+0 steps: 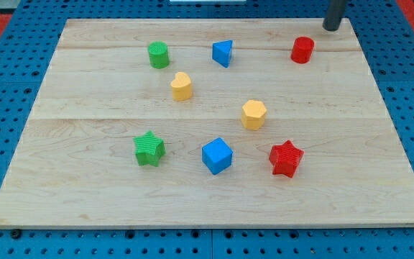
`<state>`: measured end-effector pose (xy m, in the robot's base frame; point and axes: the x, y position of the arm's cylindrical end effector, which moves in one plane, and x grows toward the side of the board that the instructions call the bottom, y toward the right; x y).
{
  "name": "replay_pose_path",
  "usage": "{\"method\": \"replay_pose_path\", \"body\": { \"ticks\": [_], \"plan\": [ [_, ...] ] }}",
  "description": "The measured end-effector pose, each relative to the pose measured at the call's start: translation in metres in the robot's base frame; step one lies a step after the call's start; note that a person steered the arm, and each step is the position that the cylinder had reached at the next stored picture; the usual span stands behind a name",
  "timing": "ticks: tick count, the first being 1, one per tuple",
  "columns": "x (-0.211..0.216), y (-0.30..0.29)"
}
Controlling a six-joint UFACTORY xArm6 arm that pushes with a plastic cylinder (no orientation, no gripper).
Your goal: Move the red circle right to the blue triangle
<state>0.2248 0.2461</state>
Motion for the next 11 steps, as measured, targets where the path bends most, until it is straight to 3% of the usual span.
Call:
{"method": "replay_pose_path", "body": {
  "ticks": [3,6,8,10,11],
  "plan": [
    [0.040,-0.023],
    [0.051,-0.045],
    [0.085,-0.045],
    [0.087,-0.094],
    [0.086,-0.071]
  ]
}}
